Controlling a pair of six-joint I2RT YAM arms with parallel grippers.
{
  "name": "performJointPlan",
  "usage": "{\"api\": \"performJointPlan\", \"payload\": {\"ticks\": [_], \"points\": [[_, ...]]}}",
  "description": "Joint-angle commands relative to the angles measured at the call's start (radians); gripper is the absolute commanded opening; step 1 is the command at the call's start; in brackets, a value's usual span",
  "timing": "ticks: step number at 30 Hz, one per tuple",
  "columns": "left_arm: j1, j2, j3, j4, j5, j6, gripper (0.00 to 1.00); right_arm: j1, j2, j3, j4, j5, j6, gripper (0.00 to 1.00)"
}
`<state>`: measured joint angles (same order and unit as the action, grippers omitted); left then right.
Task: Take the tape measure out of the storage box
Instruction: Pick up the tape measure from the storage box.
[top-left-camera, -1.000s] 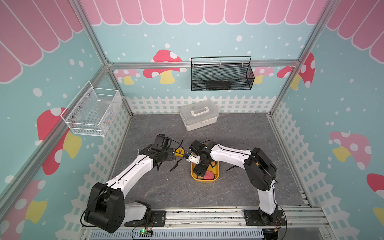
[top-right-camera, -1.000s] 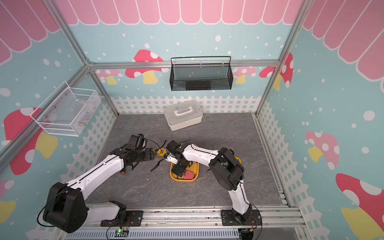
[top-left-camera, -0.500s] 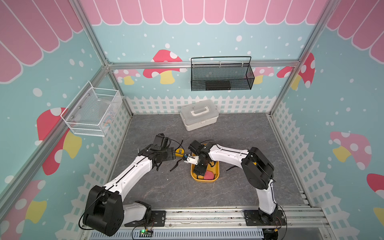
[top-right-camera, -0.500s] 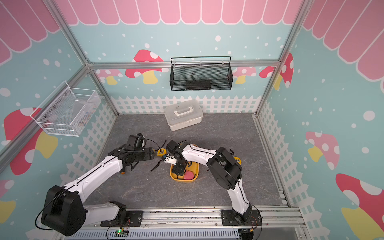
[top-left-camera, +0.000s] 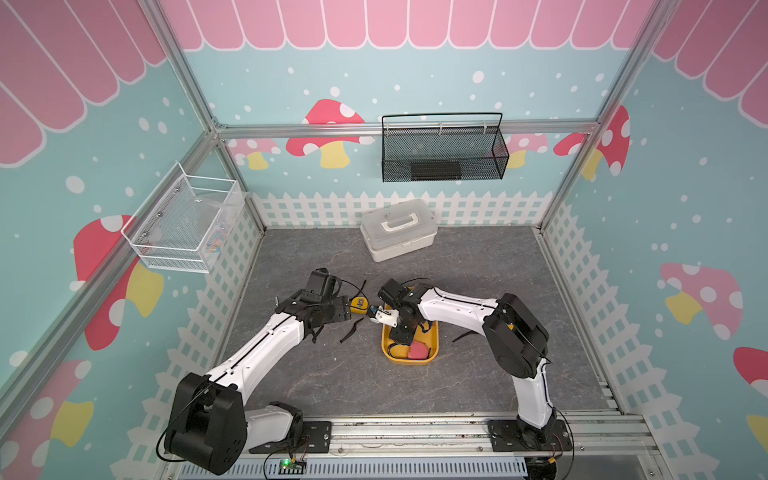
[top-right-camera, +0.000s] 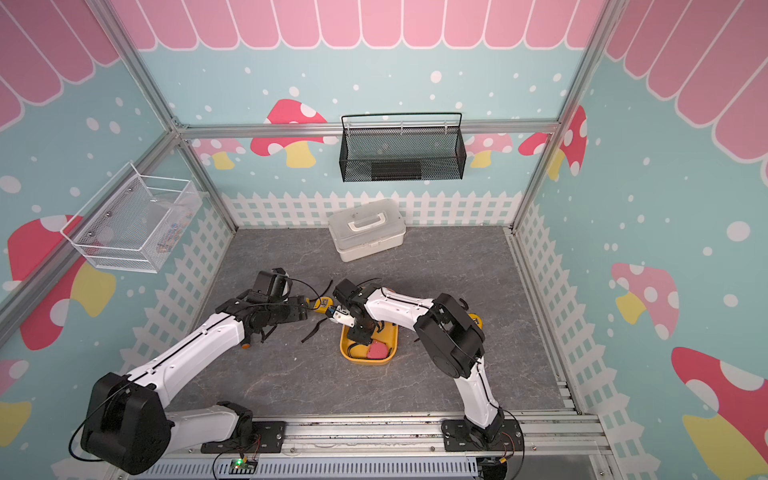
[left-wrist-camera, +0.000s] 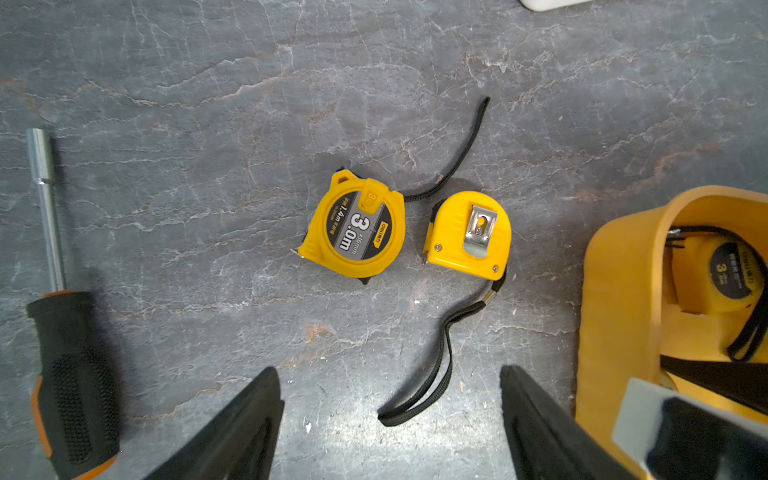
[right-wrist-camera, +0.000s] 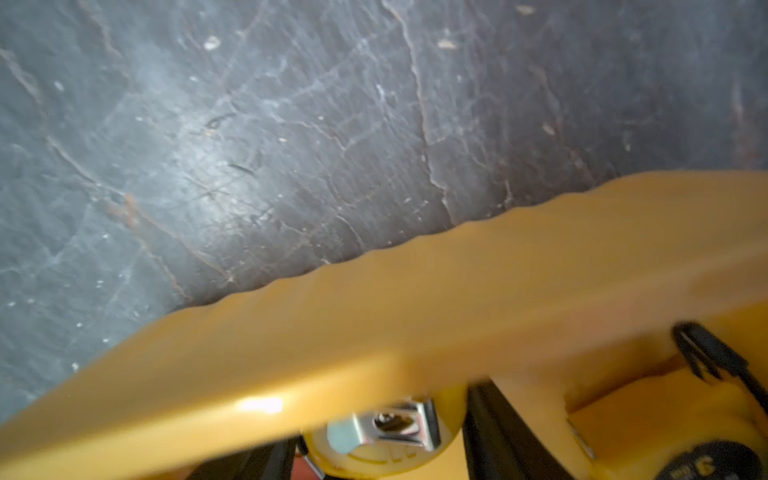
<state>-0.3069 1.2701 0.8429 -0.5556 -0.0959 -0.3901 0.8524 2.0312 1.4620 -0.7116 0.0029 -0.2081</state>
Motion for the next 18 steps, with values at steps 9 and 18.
{"api": "performJointPlan", "payload": {"ticks": [9,18], "points": [[0.008,-0.018,-0.019,0.008,0.008,-0.006,0.84,-0.079,-0.055,-0.057,-0.007,-0.003,0.095,0.54],[0.008,-0.041,-0.027,0.008,0.001,-0.004,0.84,-0.105,-0.121,-0.055,-0.003,-0.047,0.12,0.54]]}}
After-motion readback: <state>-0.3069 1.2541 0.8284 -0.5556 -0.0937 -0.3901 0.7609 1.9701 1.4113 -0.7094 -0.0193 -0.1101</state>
